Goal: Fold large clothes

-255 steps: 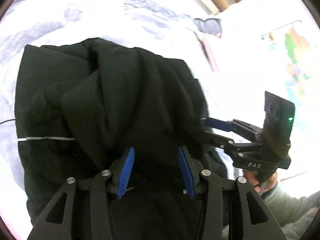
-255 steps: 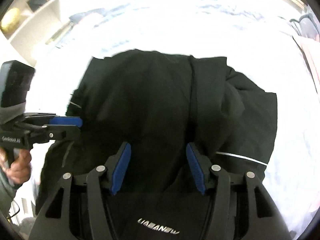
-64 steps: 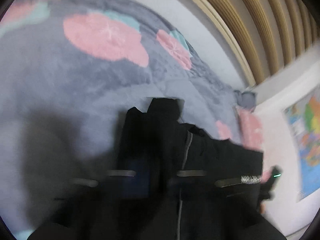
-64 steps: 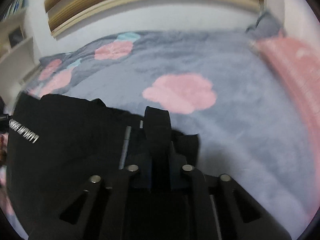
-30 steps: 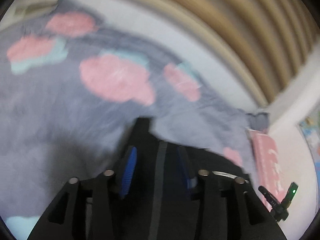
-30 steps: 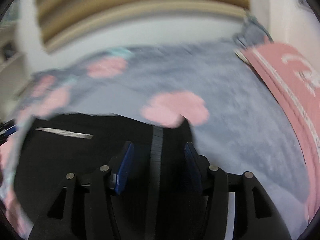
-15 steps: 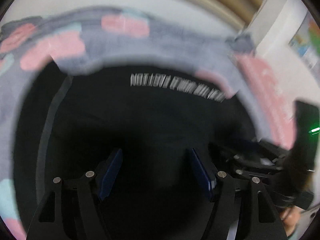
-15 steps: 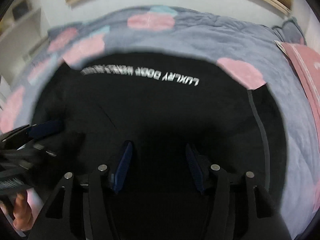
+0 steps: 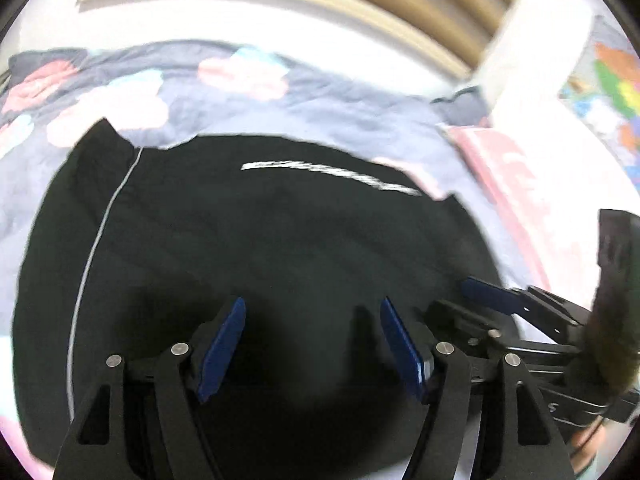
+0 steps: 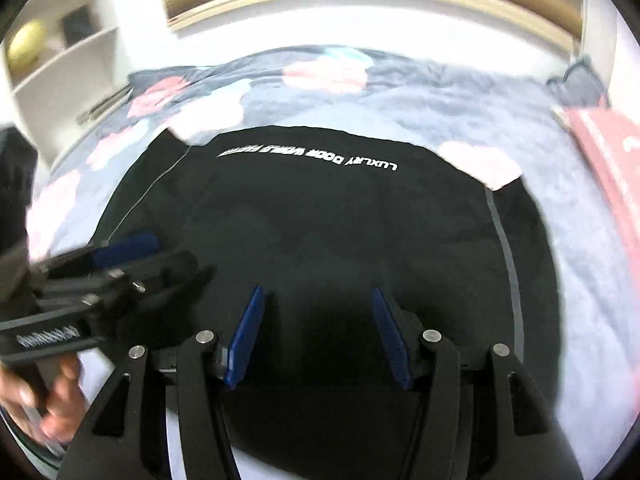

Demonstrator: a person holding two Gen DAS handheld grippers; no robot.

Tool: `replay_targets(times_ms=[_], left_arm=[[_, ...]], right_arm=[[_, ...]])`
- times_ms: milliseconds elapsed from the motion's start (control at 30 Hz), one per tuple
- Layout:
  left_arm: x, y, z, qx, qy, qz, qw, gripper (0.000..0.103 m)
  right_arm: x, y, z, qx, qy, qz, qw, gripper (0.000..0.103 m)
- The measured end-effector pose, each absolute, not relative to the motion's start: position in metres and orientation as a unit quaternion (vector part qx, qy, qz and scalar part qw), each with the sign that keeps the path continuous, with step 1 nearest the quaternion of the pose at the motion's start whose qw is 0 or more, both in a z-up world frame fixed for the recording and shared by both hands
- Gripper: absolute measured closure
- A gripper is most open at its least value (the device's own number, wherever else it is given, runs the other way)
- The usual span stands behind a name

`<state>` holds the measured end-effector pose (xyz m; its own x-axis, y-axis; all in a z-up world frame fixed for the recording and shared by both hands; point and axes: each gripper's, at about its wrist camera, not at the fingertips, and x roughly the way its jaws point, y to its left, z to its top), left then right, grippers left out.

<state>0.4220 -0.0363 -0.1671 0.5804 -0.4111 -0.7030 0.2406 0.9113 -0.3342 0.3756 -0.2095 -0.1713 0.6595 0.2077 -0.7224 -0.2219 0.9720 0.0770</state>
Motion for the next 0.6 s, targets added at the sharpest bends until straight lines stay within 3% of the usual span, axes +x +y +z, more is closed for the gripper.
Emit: replay_targets(times_ms=[100, 300, 600], left_arm=[[0.391, -0.044, -0.165, -0.074, 0.427, -0.185, 0.882, 0.032], [0.412, -0.052, -0.221, -0.071, 0.501, -0.151, 0.849, 0.031], [0.434, -0.040, -0.157, -0.098, 0.421, -0.154, 0.889, 0.032]], right_arm=[[0.353, -0.206, -0.185, -0.019, 0.423, 0.118, 0.898, 0.043], [0.369, -0.209, -0.230, 0.008, 0.472, 0.116, 0.874, 0.040], [0.417, -0.236, -0.168, 0.027, 0.402, 0.087, 0.911, 0.037]])
